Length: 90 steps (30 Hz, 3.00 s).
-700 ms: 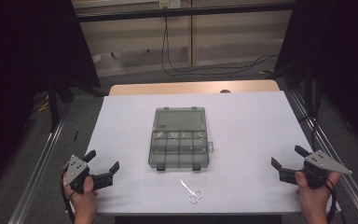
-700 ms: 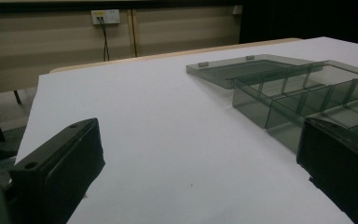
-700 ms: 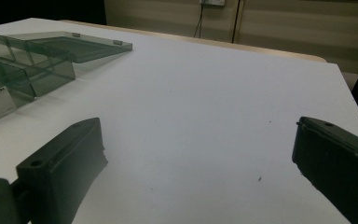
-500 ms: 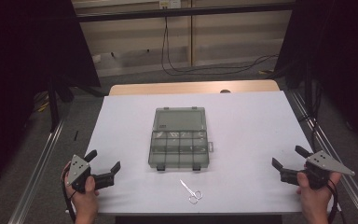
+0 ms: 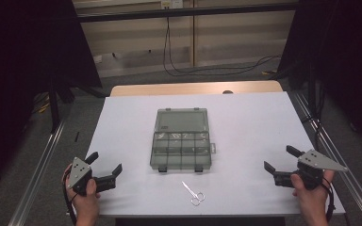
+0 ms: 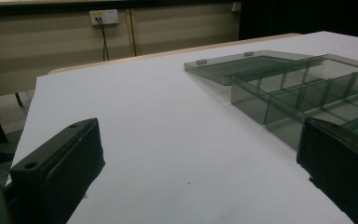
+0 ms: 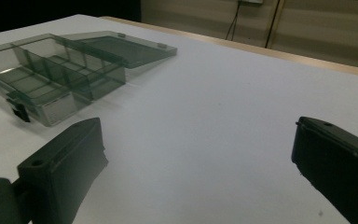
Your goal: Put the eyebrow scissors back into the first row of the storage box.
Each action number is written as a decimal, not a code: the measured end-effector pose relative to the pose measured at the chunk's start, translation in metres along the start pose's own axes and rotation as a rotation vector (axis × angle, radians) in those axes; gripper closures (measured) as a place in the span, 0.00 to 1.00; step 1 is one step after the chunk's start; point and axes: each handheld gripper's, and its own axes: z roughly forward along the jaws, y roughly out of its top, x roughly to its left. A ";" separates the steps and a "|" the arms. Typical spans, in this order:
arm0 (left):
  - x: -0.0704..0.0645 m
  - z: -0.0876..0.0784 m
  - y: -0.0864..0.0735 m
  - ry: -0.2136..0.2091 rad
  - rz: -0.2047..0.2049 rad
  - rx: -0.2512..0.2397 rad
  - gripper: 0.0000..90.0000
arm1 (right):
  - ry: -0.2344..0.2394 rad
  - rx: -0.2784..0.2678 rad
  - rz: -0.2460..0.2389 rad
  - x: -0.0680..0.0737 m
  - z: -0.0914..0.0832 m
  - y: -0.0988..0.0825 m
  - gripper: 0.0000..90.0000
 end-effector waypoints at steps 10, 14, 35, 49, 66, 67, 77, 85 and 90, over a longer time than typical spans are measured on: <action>-0.001 0.001 0.000 0.000 0.002 0.002 0.00 | 0.095 0.054 -0.047 0.028 0.018 0.023 0.02; -0.001 0.001 0.000 -0.001 0.002 0.005 0.00 | 0.133 0.073 -0.062 0.039 0.026 0.031 0.02; -0.001 0.002 -0.001 0.007 -0.001 -0.006 0.00 | 0.286 0.169 -0.135 0.083 0.062 0.069 0.00; -0.001 0.002 -0.001 -0.001 0.003 0.000 0.00 | 0.371 0.255 -0.193 0.110 0.083 0.080 0.01; -0.001 0.003 -0.001 -0.013 0.007 -0.005 0.00 | 0.466 0.347 -0.241 0.147 0.107 0.083 0.15; 0.000 0.002 -0.001 -0.015 0.016 0.002 0.00 | 0.478 0.361 -0.244 0.150 0.110 0.083 0.17; -0.001 0.002 -0.001 -0.015 0.015 0.003 0.00 | 0.472 0.382 -0.235 0.163 0.118 0.082 0.33; -0.001 0.002 -0.001 -0.007 0.011 0.003 0.00 | 0.455 0.426 -0.237 0.173 0.124 0.079 0.44; -0.001 0.002 -0.001 -0.010 0.016 0.003 0.00 | 0.449 0.457 -0.244 0.180 0.126 0.076 0.46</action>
